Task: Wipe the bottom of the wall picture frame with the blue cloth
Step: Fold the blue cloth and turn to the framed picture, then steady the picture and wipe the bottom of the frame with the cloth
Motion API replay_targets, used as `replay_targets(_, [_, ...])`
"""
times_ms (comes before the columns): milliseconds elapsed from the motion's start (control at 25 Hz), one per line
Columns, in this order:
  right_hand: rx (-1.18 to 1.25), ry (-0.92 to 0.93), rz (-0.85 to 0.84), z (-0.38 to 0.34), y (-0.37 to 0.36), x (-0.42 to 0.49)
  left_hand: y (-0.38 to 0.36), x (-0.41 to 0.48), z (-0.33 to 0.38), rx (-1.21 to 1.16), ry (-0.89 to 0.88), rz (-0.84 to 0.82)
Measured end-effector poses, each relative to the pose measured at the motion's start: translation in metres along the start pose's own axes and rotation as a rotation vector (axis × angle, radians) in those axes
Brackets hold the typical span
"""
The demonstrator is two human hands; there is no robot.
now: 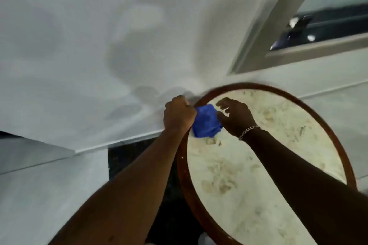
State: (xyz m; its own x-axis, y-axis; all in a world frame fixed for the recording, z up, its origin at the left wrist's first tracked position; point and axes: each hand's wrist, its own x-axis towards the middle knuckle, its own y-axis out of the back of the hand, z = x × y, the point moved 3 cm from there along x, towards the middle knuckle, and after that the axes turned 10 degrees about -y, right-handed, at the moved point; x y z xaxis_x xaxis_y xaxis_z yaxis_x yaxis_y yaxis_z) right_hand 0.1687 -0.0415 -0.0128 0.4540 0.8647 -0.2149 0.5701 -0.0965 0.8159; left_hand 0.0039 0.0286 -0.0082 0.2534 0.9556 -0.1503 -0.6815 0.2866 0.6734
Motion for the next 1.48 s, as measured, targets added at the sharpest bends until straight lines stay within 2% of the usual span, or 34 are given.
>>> replay_targets(80, [-0.102,-0.041,-0.021,0.027,-0.03,0.012,-0.038,0.006,-0.019,0.049,0.073,-0.078])
replay_targets(200, [-0.126,-0.087,0.007,0.053,-0.069,0.023,-0.078,0.016,-0.046,-0.077,0.272,0.007])
replay_targets(320, [0.156,-0.195,0.036,0.05,-0.081,0.035,-0.09,0.017,-0.049,-0.243,0.411,0.044])
replay_targets(400, [0.363,-0.284,0.032,0.042,-0.072,0.04,-0.085,0.011,-0.05,-0.503,0.607,0.05])
replay_targets(440, [0.449,-0.263,0.022,0.029,-0.058,0.04,-0.07,0.008,-0.044,-0.641,0.685,0.039])
replay_targets(520, [0.561,-0.19,0.012,0.008,-0.034,0.033,-0.045,0.0,-0.03,-0.801,0.691,0.023])
replay_targets(600, [0.633,-0.073,0.031,-0.033,0.013,0.031,0.004,0.005,0.003,-0.91,0.575,0.046])
replay_targets(680, [0.666,0.067,0.083,-0.088,0.072,0.03,0.071,0.012,0.051,-1.001,0.371,0.119])
replay_targets(840, [0.7,0.316,0.218,-0.204,0.199,0.013,0.205,0.017,0.159,-0.959,-0.02,0.22])
replay_targets(1080, [0.824,0.648,0.416,-0.335,0.349,-0.036,0.371,-0.011,0.289,-0.836,-0.494,0.426])
replay_targets(1160, [0.871,0.747,0.507,-0.373,0.389,-0.053,0.421,-0.027,0.327,-0.771,-0.665,0.52])
replay_targets(1320, [0.871,0.878,0.678,-0.424,0.432,-0.079,0.485,-0.049,0.376,-0.699,-0.867,0.64])
replay_targets(1400, [0.795,0.927,0.755,-0.448,0.445,-0.089,0.513,-0.052,0.392,-0.655,-0.936,0.697])
replay_targets(1480, [0.591,0.907,0.898,-0.468,0.45,-0.092,0.534,-0.05,0.406,-0.597,-0.982,0.723])
